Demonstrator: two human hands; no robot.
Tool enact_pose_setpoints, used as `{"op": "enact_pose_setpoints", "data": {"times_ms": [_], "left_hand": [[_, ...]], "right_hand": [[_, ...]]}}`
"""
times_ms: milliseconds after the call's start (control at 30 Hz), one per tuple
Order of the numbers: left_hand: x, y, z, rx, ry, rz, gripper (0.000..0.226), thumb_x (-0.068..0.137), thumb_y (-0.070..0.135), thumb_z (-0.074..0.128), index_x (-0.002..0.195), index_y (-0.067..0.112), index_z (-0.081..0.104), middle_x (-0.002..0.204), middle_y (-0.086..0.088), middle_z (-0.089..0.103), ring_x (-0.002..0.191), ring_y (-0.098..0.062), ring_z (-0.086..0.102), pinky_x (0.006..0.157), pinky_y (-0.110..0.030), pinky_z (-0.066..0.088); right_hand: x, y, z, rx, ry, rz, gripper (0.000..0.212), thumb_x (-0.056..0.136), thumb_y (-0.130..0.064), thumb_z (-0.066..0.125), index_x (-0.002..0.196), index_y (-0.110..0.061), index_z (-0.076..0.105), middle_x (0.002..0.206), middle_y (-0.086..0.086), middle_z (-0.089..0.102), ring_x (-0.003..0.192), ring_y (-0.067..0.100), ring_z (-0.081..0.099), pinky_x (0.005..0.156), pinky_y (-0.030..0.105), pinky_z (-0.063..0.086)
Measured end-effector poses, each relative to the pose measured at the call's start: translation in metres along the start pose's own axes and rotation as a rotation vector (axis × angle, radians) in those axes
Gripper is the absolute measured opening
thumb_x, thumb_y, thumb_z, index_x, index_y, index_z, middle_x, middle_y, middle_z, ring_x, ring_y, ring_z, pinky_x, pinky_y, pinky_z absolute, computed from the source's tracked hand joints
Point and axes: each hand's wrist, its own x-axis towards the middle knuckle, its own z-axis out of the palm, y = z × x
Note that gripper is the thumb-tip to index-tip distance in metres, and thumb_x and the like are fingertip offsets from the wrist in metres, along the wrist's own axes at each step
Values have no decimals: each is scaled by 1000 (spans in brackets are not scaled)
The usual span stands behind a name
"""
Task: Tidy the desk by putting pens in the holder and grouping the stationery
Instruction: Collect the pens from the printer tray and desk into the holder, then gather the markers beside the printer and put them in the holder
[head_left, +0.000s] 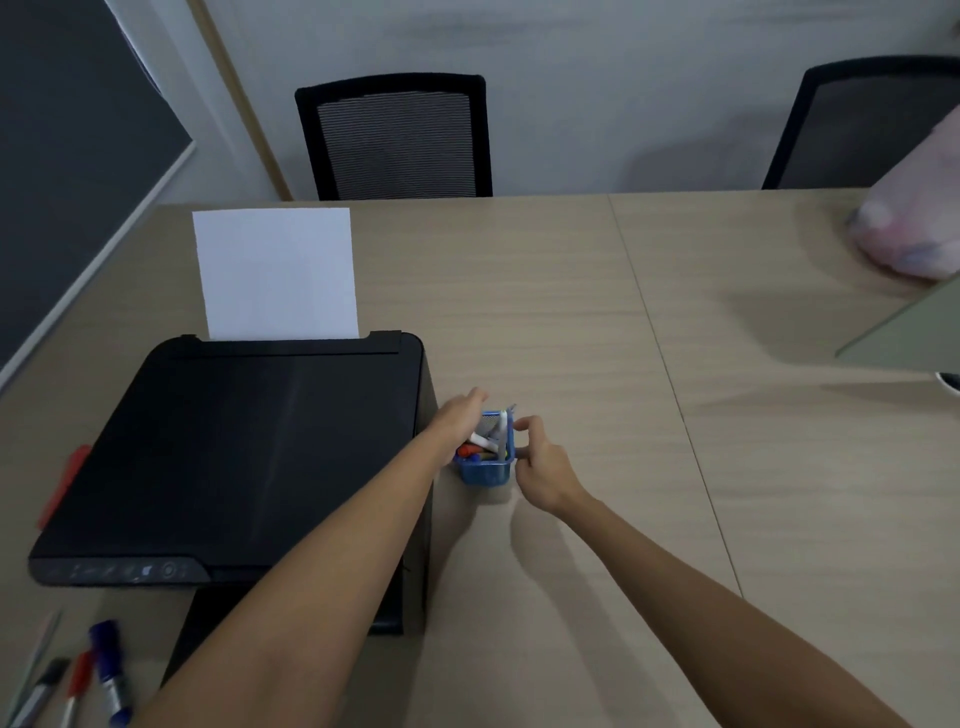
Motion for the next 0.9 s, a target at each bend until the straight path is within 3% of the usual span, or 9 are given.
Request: {"op": "enact_pose_setpoints", "data": {"times_ms": [100, 133, 233, 400, 567, 667, 800, 867, 900], "left_hand": [[-25, 10, -10, 20, 35, 129, 40, 93, 38, 34, 115, 13, 57, 113, -4, 53, 105, -24, 53, 88, -35, 45], [-35, 15, -17, 18, 45, 174, 37, 94, 34, 36, 115, 13, 57, 113, -5, 51, 104, -24, 50, 86, -33, 44], [-61, 20, -47, 10, 93, 280, 37, 94, 30, 41, 120, 9, 58, 128, -9, 55, 118, -27, 51, 100, -39, 42], [-114, 3, -124, -70, 147, 385, 27, 94, 34, 45, 106, 14, 59, 123, -7, 62, 115, -25, 57, 101, -41, 45], [-163, -64, -228, -147, 204, 410, 28, 97, 33, 45, 115, 16, 59, 115, 0, 63, 104, -17, 63, 86, -31, 49], [-173, -134, -298, -138, 245, 362, 19, 97, 31, 45, 103, 21, 59, 104, 2, 65, 92, -15, 66, 80, -30, 48], [-174, -224, -371, -114, 315, 252, 21, 98, 15, 44, 79, 18, 54, 84, -3, 60, 65, -12, 56, 49, -18, 43], [-167, -272, -400, -16, 368, 179, 22, 94, 7, 44, 76, 13, 56, 84, -9, 61, 67, -19, 58, 37, -9, 40], [-159, -299, -414, 34, 381, 133, 23, 92, 6, 45, 74, 12, 58, 87, -12, 63, 73, -24, 62, 38, -8, 42]], "right_hand": [[-12, -15, -8, -6, 125, 0, 51, 81, 10, 35, 129, -6, 35, 123, 31, 57, 116, 41, 54, 83, 40, 47], [-14, -23, -12, -13, 183, -23, 51, 81, 11, 35, 129, -4, 36, 122, 30, 57, 117, 40, 53, 85, 39, 46], [-19, -55, -22, -45, 279, -95, 44, 84, 8, 38, 127, -1, 41, 120, 27, 58, 114, 37, 54, 89, 37, 43], [-24, -117, -10, -115, 284, -195, 35, 89, 0, 41, 123, -4, 47, 123, 23, 59, 112, 36, 57, 90, 35, 43], [-37, -189, 62, -135, 253, -336, 28, 90, -7, 46, 117, -6, 53, 114, 19, 65, 105, 34, 62, 95, 40, 49], [-54, -235, 135, -121, 195, -423, 27, 92, -9, 48, 117, -7, 56, 113, 13, 65, 103, 26, 61, 92, 33, 48], [-75, -278, 228, -101, 154, -514, 23, 93, -9, 49, 114, -9, 58, 106, 9, 67, 89, 13, 58, 78, 23, 48], [-85, -290, 272, -102, 117, -578, 19, 93, -7, 50, 109, -7, 60, 97, 9, 68, 83, 13, 59, 69, 14, 44], [-89, -296, 297, -123, 96, -623, 17, 92, -5, 51, 106, -6, 61, 93, 10, 68, 80, 15, 60, 65, 13, 43]]}}
